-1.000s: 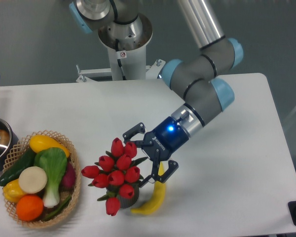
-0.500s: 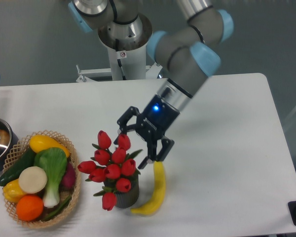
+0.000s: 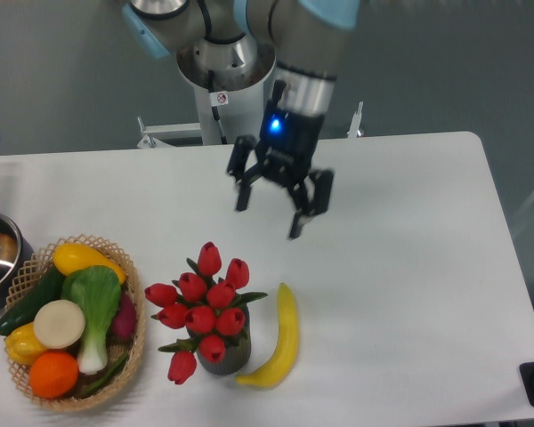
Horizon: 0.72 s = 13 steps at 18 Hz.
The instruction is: Insert the flowers into the vase
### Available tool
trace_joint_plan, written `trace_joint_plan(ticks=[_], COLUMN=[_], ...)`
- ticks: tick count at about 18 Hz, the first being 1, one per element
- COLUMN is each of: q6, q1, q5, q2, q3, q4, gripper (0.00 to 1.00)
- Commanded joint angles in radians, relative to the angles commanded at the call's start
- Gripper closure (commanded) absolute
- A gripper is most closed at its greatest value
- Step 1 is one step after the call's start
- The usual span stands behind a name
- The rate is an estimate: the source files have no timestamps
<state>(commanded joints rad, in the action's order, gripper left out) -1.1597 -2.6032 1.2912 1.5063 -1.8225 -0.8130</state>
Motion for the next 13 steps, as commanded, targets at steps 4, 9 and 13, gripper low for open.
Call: trace_joint_plan(ticks=[4, 9, 13], q6=[-0.017, -0.251, -0.296], q1=[-0.003, -0.017, -0.024], q5=[0.045, 0.120, 0.125], q2=[-0.006, -0.012, -0.014], q3=[0.035, 0.080, 0.074], q4=[-0.058, -0.199, -0.207], gripper=[0.00, 0.00, 0.00])
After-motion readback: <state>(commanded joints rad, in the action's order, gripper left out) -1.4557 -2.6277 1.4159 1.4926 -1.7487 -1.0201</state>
